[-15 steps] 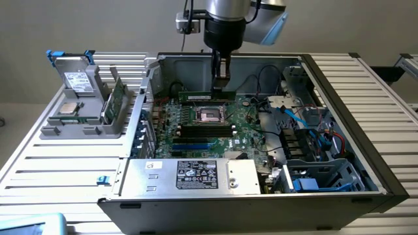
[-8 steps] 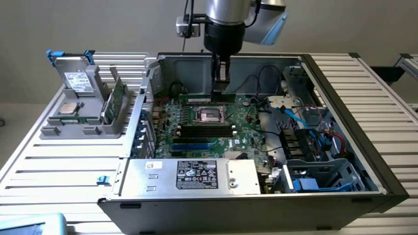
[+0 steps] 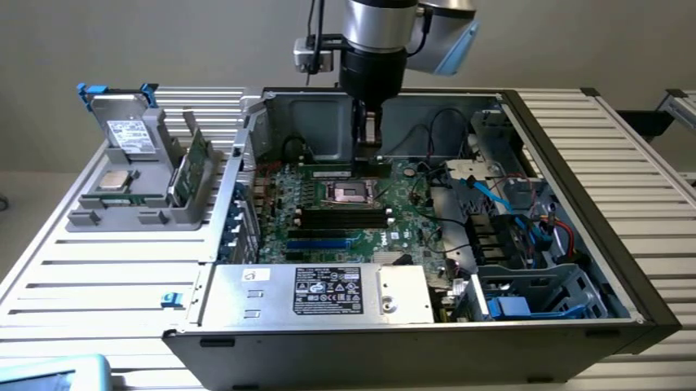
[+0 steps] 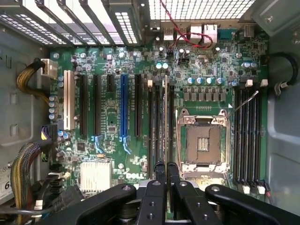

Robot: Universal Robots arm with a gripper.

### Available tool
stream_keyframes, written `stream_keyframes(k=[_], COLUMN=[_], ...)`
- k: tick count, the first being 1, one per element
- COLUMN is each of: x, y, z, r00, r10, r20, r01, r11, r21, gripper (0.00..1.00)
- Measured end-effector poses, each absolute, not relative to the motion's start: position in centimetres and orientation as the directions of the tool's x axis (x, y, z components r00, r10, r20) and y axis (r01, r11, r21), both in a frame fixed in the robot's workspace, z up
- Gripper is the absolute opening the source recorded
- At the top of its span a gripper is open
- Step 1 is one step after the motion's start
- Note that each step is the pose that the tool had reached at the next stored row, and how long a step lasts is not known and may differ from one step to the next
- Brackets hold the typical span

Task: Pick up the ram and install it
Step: 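Insert the ram into the slot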

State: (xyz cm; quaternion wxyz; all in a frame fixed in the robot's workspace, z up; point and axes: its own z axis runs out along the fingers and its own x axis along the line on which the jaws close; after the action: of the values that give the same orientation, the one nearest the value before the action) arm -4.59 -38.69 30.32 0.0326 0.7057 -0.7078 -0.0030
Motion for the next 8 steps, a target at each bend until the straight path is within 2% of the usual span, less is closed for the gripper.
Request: stream_keyframes(k=[8], x=[-4.6], y=[-39.4], z=[28.9], r00=[-0.002], r10=[-0.999], r20=[0.042], r01=[-0.999], r11=[0.004], r21=[0.050], gripper=[0.13])
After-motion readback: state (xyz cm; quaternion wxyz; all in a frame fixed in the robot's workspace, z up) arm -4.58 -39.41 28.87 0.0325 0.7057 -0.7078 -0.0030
